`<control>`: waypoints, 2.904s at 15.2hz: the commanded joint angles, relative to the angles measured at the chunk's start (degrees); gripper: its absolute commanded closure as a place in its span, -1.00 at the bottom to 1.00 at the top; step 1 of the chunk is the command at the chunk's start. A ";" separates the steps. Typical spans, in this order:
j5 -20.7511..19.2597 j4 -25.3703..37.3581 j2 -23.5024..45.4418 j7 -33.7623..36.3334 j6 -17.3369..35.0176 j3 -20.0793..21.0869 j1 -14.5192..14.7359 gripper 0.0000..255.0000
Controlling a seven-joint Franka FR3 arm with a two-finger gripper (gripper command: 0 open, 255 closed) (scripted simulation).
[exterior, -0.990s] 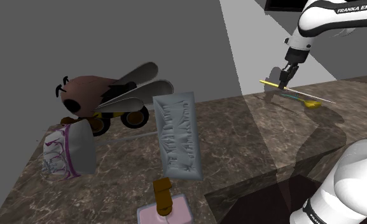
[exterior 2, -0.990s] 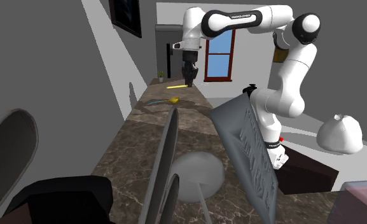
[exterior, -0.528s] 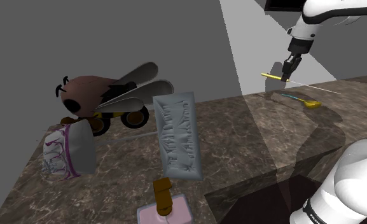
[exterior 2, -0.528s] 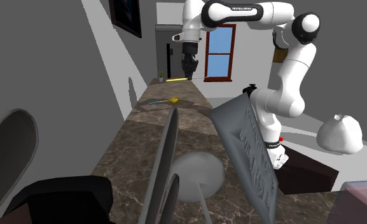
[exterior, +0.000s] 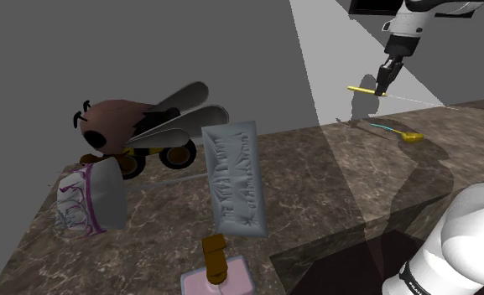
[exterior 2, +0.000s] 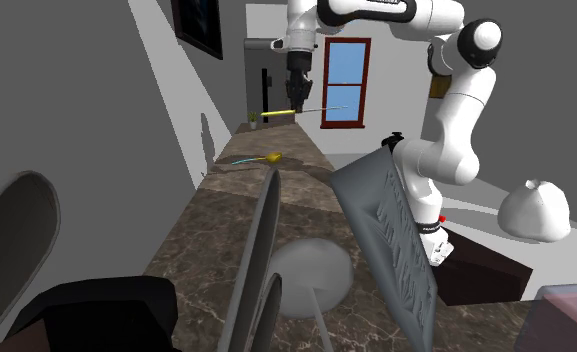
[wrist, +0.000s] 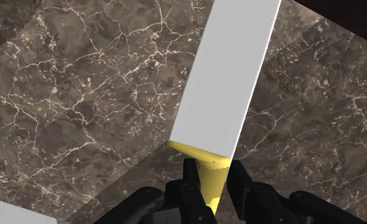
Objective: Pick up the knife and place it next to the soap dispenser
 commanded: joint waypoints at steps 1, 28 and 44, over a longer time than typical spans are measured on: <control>-0.09 -0.70 -1.57 1.28 -1.00 1.39 -0.13 1.00; 19.67 -20.59 -32.17 35.02 -13.36 37.39 2.27 1.00; 38.66 -11.06 -30.75 56.07 -15.54 59.92 3.37 1.00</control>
